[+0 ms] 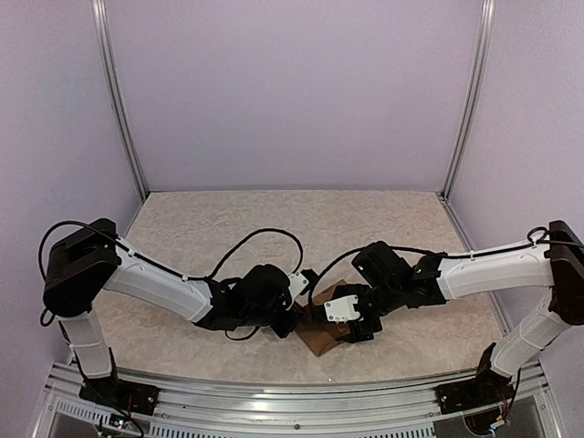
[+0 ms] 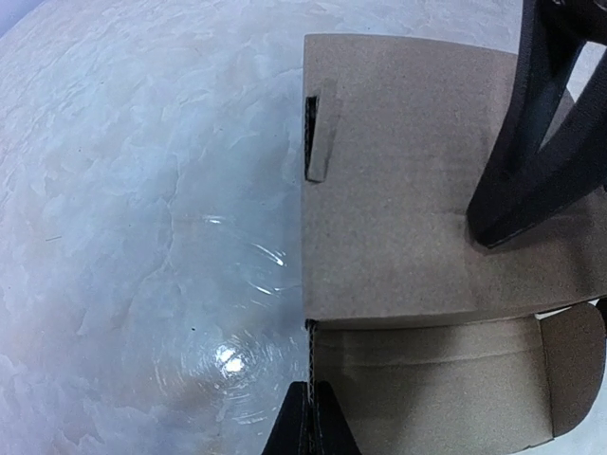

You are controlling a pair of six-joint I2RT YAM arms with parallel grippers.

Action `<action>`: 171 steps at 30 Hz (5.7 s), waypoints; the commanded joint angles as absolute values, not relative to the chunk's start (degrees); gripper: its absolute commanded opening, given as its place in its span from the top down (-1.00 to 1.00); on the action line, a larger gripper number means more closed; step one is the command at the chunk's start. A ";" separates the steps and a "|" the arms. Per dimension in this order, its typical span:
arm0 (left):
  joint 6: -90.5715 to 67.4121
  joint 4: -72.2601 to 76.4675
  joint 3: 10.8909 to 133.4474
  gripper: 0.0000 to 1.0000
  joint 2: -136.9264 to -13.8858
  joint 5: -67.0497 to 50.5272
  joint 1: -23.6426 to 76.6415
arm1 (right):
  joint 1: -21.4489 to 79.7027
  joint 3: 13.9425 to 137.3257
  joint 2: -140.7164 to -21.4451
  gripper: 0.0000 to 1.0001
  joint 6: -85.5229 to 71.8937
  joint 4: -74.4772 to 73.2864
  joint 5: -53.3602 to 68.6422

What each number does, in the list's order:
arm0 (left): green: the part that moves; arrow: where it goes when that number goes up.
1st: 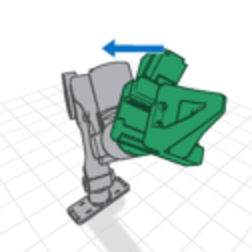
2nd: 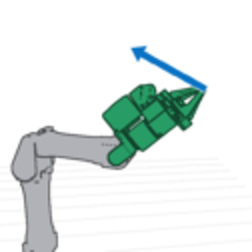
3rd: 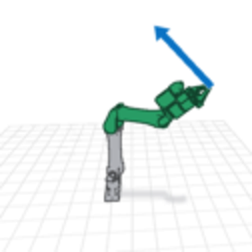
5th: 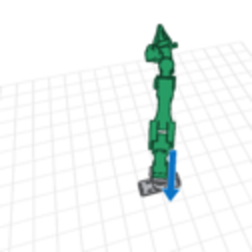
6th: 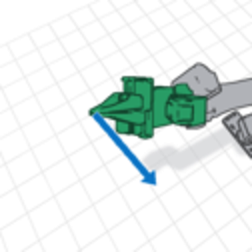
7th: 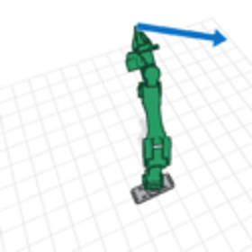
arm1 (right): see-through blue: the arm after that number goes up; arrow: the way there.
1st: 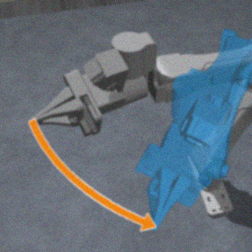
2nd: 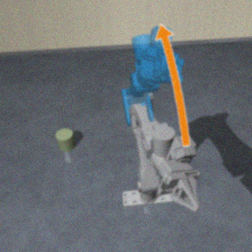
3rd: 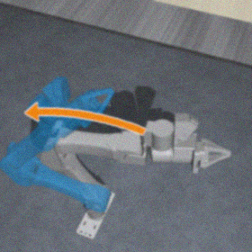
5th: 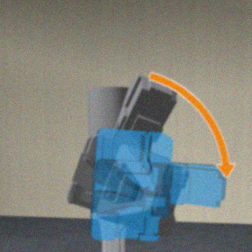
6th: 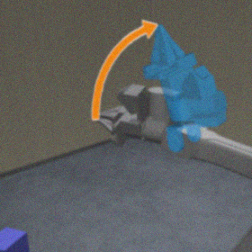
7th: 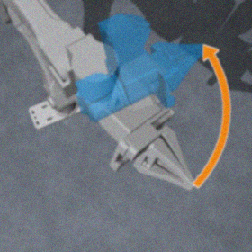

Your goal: Fold the paper box

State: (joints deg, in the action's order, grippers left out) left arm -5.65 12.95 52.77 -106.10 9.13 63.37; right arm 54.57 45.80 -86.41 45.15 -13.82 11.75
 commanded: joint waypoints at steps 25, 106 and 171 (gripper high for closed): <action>-4.63 14.11 60.39 1.00 -107.47 6.14 62.53 | 54.36 43.65 -89.14 -0.61 45.70 -20.30 14.29; -18.15 -14.58 71.19 0.57 -103.46 -1.52 55.81 | 53.95 43.85 -89.92 -0.59 43.07 -17.94 9.72; -5.39 40.60 41.84 0.61 -111.90 -15.08 51.92 | 53.91 43.81 -89.66 -0.64 43.51 -19.76 11.50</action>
State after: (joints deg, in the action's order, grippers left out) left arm -6.79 37.56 40.91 -110.24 -12.32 52.10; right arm 53.82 45.58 -87.33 44.29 -11.40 9.02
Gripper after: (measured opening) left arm 0.200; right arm 0.819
